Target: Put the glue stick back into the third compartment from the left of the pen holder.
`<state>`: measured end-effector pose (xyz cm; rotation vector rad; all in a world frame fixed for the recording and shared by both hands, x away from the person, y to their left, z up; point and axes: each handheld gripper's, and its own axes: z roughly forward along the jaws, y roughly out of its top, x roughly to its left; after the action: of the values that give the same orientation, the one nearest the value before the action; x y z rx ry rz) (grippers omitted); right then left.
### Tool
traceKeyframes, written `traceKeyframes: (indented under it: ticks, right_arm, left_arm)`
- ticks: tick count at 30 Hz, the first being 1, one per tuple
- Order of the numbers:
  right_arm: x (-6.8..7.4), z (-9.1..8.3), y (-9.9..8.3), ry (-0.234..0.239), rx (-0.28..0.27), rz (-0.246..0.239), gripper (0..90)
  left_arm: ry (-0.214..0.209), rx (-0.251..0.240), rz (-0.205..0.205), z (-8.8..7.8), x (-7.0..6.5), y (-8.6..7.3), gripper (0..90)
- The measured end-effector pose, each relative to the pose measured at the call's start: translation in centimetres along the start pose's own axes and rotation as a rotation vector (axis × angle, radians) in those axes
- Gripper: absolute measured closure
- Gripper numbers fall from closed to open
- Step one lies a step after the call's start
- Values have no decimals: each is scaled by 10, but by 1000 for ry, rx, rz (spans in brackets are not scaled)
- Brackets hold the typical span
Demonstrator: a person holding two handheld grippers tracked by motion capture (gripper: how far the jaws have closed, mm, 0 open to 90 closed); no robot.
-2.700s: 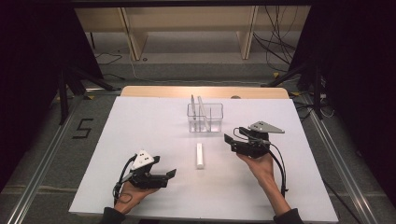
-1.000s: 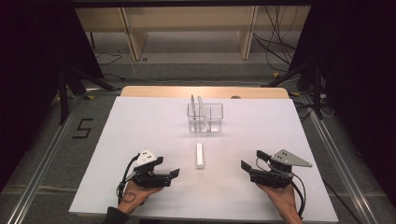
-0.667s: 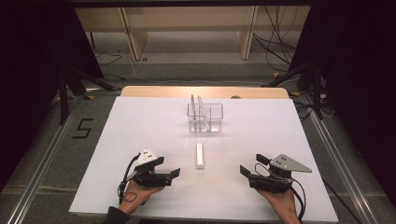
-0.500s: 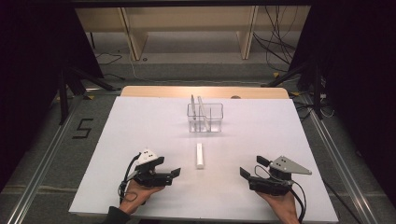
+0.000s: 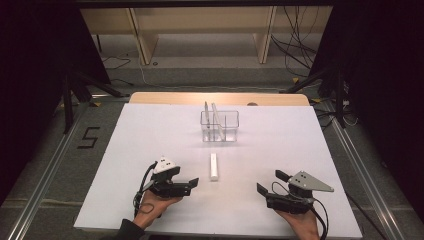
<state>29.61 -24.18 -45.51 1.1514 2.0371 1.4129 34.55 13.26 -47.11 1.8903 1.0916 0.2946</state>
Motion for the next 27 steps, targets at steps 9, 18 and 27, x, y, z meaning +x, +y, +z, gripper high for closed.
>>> traceKeyframes:
  ticks: [9, 18, 27]
  right_arm:
    - [1, -3, -1, -6, -3, -3, 183]
    - [2, -4, -2, -3, 0, 1, 183]
    - [3, -2, -2, -3, 3, -4, 185]
  left_arm:
    - [14, 17, -30, 10, -8, 10, 165]
    - [41, 53, -21, 27, -18, 17, 166]
    - [64, 65, -7, 38, -31, 24, 166]
